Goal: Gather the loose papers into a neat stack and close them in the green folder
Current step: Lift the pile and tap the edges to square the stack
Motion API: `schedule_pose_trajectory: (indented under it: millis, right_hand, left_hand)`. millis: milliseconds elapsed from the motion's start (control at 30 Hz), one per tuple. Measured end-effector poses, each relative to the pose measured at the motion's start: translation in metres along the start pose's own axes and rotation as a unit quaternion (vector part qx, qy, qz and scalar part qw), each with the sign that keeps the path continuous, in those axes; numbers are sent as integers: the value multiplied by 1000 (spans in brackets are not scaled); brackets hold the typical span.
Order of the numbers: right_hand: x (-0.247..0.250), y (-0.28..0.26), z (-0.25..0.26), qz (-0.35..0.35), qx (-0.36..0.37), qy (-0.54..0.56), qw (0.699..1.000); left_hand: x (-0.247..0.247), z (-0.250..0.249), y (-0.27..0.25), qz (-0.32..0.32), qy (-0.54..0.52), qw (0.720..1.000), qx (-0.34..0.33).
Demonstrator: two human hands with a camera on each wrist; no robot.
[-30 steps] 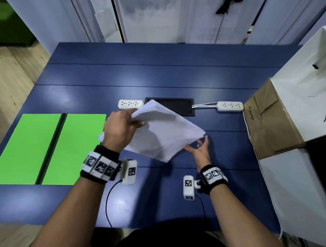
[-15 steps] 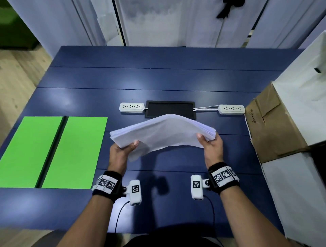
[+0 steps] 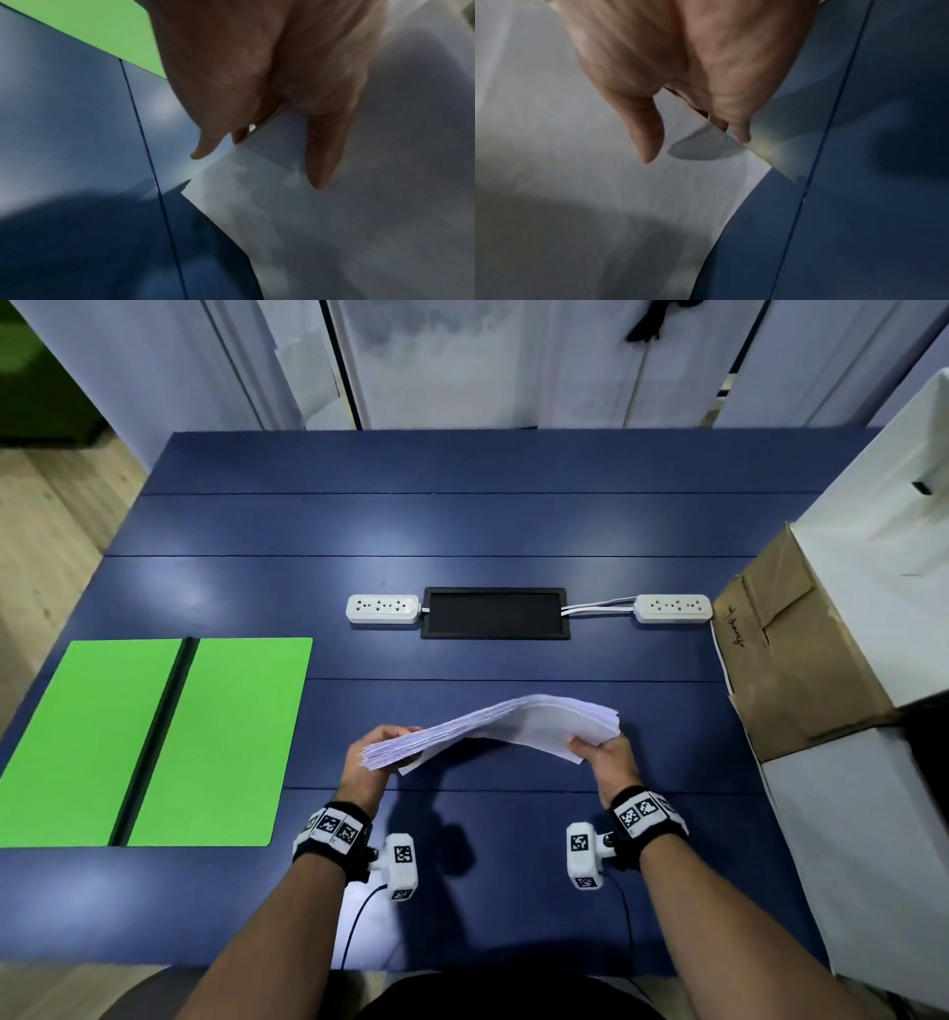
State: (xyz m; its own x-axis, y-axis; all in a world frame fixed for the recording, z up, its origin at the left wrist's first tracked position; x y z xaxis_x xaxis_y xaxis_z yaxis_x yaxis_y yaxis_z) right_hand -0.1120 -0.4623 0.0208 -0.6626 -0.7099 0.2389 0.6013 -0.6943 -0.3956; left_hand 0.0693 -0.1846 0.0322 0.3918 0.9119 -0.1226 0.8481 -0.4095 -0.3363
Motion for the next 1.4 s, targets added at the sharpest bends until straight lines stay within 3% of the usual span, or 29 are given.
schedule_pose_trajectory:
  millis: [200, 567, 700, 1167, 1266, 1400]
  right_hand:
    - [-7, -7, 0, 22, -42, -18, 999]
    - [-3, 2, 25, -5, 23, 0, 1000]
    - [-3, 3, 29, 25, 48, -20, 998]
    - [2, 10, 41, 4, 82, 0, 997]
    - [3, 10, 40, 25, 84, -7, 996]
    - [2, 8, 45, -5, 84, 29, 996]
  left_hand:
    - [-2, 1, 5, 10, -3, 1000, 9]
    - [6, -1, 15, -9, -27, 1000, 7]
    - [7, -1, 17, 7, -18, 1000, 6]
    - [6, -8, 22, 7, -2, 1000, -25]
    - [8, -8, 21, 8, 2, 1000, -17]
    - [2, -12, 18, 27, -28, 999, -2]
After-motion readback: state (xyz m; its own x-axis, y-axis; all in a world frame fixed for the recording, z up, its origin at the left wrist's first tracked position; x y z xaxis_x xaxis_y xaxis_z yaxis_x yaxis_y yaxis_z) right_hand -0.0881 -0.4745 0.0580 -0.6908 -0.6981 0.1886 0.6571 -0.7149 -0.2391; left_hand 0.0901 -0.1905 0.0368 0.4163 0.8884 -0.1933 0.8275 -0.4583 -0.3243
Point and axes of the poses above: each hand's wrist, its own y-axis towards the middle knuckle, its own x-axis out of the back of the hand, z = x × y, the point moved 1 cm from there along y, towards the middle knuckle, and after that the axes turned 13 degrees about -y, right-handed, at the moved point
